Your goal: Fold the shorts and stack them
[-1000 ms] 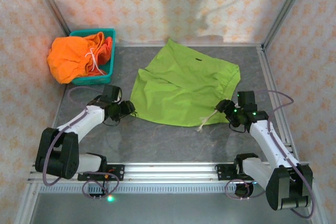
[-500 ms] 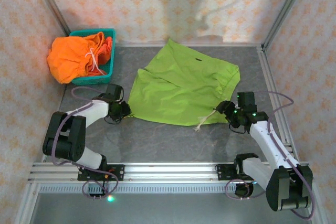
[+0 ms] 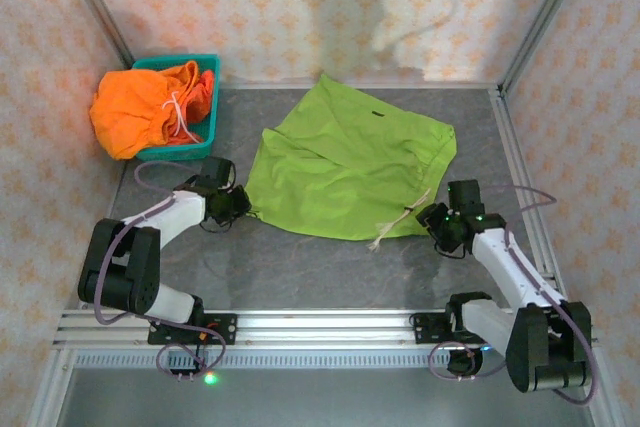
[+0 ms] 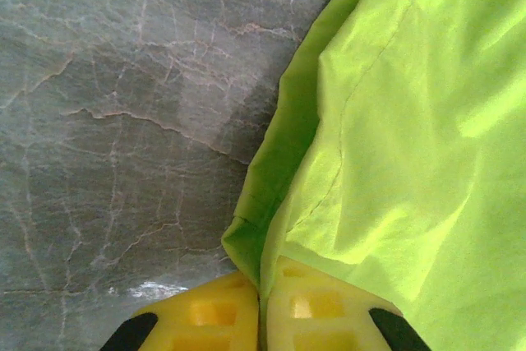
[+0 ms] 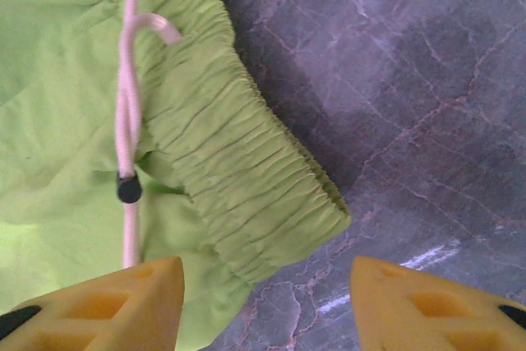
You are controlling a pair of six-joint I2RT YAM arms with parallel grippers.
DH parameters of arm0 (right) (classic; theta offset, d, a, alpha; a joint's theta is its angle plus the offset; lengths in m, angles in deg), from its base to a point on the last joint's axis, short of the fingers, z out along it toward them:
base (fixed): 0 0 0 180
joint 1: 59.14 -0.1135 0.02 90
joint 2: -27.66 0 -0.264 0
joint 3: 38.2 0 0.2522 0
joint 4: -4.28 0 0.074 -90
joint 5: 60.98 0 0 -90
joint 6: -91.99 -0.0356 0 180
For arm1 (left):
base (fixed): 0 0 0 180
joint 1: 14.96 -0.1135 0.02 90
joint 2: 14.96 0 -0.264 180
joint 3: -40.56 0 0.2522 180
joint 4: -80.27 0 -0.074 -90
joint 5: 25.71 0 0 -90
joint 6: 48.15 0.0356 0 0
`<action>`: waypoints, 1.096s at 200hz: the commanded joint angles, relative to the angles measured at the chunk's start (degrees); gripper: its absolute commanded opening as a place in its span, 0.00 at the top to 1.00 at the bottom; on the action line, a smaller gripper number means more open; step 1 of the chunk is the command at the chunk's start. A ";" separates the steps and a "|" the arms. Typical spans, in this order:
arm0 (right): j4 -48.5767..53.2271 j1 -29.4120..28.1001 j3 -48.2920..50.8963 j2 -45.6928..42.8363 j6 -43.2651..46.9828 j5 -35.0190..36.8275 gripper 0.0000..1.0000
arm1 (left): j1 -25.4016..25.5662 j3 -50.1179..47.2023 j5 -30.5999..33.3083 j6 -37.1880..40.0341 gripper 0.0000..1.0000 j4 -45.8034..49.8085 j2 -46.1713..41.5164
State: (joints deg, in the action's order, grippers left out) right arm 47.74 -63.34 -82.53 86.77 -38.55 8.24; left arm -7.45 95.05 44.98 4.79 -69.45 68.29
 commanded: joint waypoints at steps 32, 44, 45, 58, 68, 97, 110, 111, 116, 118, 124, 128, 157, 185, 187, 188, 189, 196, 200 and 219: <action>-3.19 -0.19 0.53 4.34 -2.67 1.85 0.47 | 0.40 0.39 -0.38 1.24 0.92 -1.46 -0.21; -3.41 -0.16 0.52 5.65 -2.38 1.79 0.47 | 0.35 0.34 -0.29 1.41 0.92 -1.48 0.10; -3.41 -0.18 0.56 5.75 -2.41 1.79 0.47 | 0.33 0.33 -0.29 1.39 0.92 -1.48 0.09; -3.32 -0.18 0.59 6.81 -1.99 1.95 0.46 | 0.32 0.31 -0.42 1.44 0.92 -1.58 0.32; -3.33 -0.19 0.76 7.28 -1.71 2.25 0.44 | 0.36 0.14 -0.46 1.46 0.92 -1.75 0.42; -3.86 -0.27 1.04 8.31 -1.16 2.80 0.45 | 0.34 0.05 -0.29 1.64 0.92 -1.88 0.78; -4.61 -0.27 1.04 8.45 -1.09 2.84 0.48 | 0.32 0.08 -0.22 1.70 0.92 -1.93 0.95; -4.72 -0.27 1.04 9.08 -1.11 2.89 0.49 | 0.32 0.11 -0.25 1.72 0.92 -1.97 0.95; -5.06 -0.27 0.96 10.09 -1.13 2.86 0.50 | 0.31 0.13 -0.28 1.73 0.92 -2.06 0.96; -5.21 -0.27 0.95 10.31 -1.17 2.85 0.51 | 0.31 0.14 -0.31 1.73 0.92 -2.09 1.02; -5.57 -0.27 0.76 10.98 -1.19 2.98 0.55 | 0.33 0.22 -0.32 1.73 0.92 -2.19 1.10; -5.81 -0.27 0.62 11.42 -1.23 3.02 0.58 | 0.36 0.29 -0.30 1.73 0.92 -2.25 1.13; -5.91 -0.28 -1.07 13.64 -0.73 4.09 0.82 | 0.36 0.97 -0.15 2.12 0.95 -2.21 0.94; -3.54 -0.27 -4.06 13.38 1.75 4.62 0.97 | 0.25 2.86 1.36 2.90 1.00 0.44 -2.12; -3.29 -0.27 -4.39 13.22 1.88 4.61 0.98 | 0.25 3.10 1.42 2.96 1.00 0.69 -2.47; -3.18 -0.27 -4.49 13.13 2.00 4.61 0.98 | 0.28 3.16 1.53 3.05 1.00 0.75 -2.69; -2.99 -0.27 -4.67 13.04 2.11 4.60 0.99 | 0.30 3.32 1.63 3.09 1.00 0.91 -2.84; -1.78 -0.27 -5.89 12.47 2.80 4.68 1.00 | 0.27 4.21 1.98 3.36 1.00 2.13 -4.31; -1.03 -0.27 -6.66 12.06 3.18 4.77 1.00 | 0.31 4.81 2.27 3.47 1.00 2.95 -5.22; 2.87 -0.27 -10.65 9.15 5.26 4.84 1.00 | 0.27 8.27 3.49 4.46 1.00 7.64 -10.39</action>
State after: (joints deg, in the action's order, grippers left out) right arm 45.44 -63.34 -87.78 99.69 -36.84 10.73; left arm -7.45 97.92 45.44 7.00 -67.29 64.96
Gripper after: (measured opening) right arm 0.046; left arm 0.042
